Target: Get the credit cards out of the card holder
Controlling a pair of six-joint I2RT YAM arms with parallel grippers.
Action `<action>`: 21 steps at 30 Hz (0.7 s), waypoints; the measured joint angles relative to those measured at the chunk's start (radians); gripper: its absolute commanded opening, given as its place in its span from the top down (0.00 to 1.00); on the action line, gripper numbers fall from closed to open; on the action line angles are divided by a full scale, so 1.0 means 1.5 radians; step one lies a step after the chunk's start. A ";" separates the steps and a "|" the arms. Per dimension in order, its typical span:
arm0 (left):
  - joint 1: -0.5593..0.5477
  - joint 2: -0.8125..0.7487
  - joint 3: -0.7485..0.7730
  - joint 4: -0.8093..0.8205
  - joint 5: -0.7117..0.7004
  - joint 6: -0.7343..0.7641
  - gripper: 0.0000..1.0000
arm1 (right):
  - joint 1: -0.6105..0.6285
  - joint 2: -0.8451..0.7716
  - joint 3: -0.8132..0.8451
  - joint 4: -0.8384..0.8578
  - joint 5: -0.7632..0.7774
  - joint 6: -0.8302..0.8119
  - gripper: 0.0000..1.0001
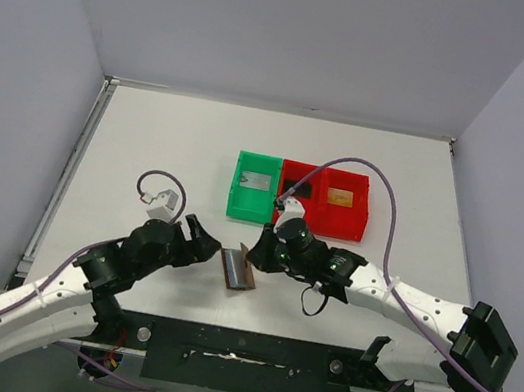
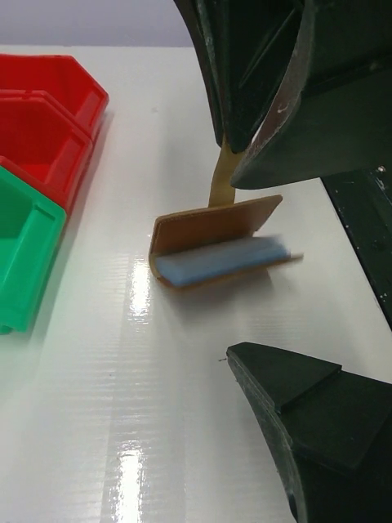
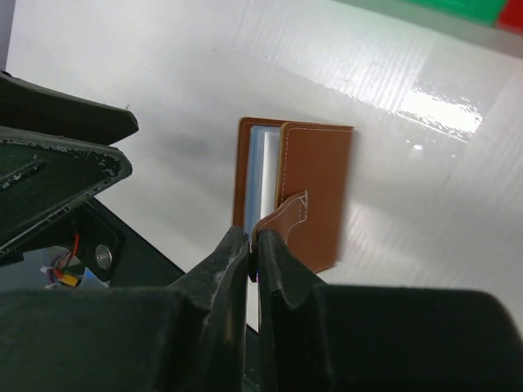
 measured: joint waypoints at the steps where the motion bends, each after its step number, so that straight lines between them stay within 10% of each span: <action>1: 0.000 -0.011 0.000 -0.005 -0.006 -0.004 0.25 | 0.002 0.011 0.011 0.007 -0.007 -0.007 1.00; 21: 0.001 0.041 -0.007 0.003 0.043 -0.019 0.25 | -0.082 -0.016 -0.113 0.040 -0.022 0.027 1.00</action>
